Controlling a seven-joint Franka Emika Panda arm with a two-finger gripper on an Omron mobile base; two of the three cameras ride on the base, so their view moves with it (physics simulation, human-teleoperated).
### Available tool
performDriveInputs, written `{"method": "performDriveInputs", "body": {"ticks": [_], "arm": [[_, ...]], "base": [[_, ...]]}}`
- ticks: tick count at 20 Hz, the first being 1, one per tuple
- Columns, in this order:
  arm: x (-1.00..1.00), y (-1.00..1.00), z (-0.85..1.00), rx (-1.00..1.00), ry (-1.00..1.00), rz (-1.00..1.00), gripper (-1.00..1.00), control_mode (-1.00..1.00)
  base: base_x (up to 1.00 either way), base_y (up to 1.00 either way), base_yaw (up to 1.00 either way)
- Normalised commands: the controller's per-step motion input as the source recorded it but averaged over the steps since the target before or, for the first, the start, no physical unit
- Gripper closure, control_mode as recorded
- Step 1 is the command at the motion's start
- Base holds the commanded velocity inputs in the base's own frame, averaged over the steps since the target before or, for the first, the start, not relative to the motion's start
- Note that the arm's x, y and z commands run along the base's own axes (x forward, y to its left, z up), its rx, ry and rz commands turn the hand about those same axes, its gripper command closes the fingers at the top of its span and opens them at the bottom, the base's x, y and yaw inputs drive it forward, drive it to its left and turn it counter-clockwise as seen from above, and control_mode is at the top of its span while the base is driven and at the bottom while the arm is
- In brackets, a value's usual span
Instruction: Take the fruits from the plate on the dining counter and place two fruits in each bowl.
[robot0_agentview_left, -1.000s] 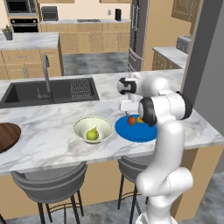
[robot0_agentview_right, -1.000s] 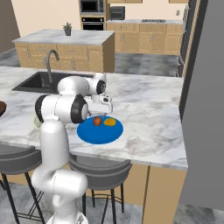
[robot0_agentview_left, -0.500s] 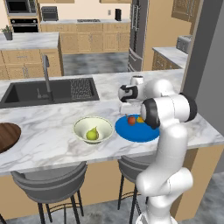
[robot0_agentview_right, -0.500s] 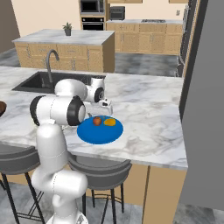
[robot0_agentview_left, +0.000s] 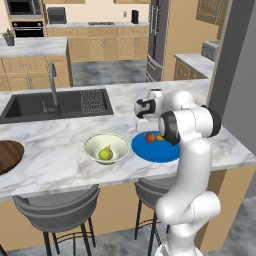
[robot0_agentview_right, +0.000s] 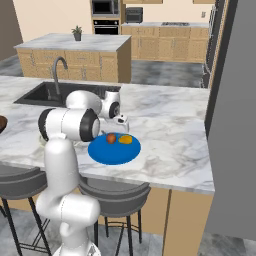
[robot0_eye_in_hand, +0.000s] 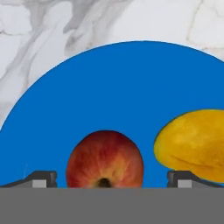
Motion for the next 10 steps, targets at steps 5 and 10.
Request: {"method": "performDriveInputs", "body": {"ticks": [5, 10], "arm": [[0.0, 0.0, -0.2, 0.0, 0.0, 0.0, -1.0, -1.0], [-0.08, 0.0, -0.12, 0.0, 0.0, 0.0, -1.0, -1.0]], "base": [[0.0, 0.0, 0.0], [0.0, 0.0, 0.0]]}}
